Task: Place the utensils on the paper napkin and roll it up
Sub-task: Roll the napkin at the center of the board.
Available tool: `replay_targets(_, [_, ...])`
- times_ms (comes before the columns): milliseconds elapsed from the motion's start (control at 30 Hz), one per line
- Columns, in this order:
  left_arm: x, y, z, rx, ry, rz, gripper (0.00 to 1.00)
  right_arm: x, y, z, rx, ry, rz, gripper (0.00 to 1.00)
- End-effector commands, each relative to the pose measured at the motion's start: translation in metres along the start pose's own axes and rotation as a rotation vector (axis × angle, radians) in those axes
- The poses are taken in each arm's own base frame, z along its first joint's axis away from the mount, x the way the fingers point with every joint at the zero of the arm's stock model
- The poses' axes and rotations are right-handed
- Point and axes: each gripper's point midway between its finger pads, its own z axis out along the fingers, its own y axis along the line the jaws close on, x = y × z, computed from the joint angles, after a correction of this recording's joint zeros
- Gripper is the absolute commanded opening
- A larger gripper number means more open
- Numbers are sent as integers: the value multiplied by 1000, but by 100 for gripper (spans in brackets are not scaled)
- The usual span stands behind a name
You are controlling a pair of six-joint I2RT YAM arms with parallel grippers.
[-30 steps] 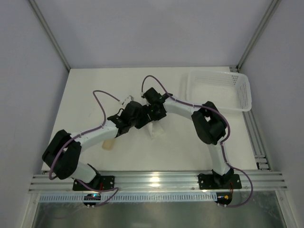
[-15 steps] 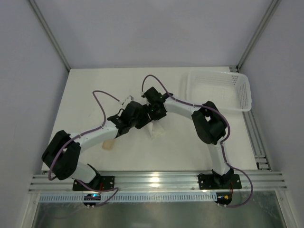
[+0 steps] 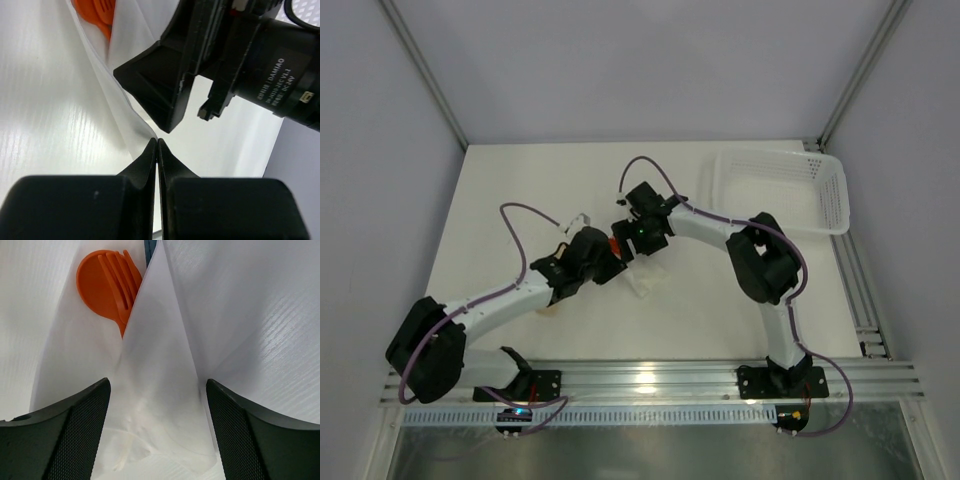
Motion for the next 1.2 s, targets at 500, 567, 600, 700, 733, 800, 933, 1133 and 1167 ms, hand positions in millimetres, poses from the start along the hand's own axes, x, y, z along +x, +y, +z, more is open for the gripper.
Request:
replay_targets(500, [-5, 0, -5, -1, -30, -4, 0, -3, -11, -51, -113, -50, 116, 85])
replay_targets(567, [-5, 0, -5, 0, -29, -3, 0, -3, -12, -56, -125, -62, 119, 85])
replay_targets(600, [-5, -1, -5, 0, -29, -3, 0, -5, -13, -63, -135, -82, 122, 81])
replay_targets(700, [-6, -4, -5, 9, -33, -3, 0, -5, -7, -67, -202, -109, 105, 72])
replay_targets(733, [-7, -6, -5, 11, -32, -5, 0, -1, -5, -67, -217, -101, 93, 64])
replay_targets(800, [-6, -7, -4, 12, -29, -3, 0, -1, -2, -68, -241, -111, 83, 56])
replay_targets(933, [-8, -10, -4, 17, -33, -4, 0, -2, 3, -70, -266, -124, 73, 26])
replay_targets(1133, [-12, -16, -4, 22, -42, -13, 0, 10, 14, -61, -360, -124, 95, 4])
replay_targets(1167, [-12, -17, -4, 24, -44, -22, 0, 9, 17, -62, -378, -140, 112, 4])
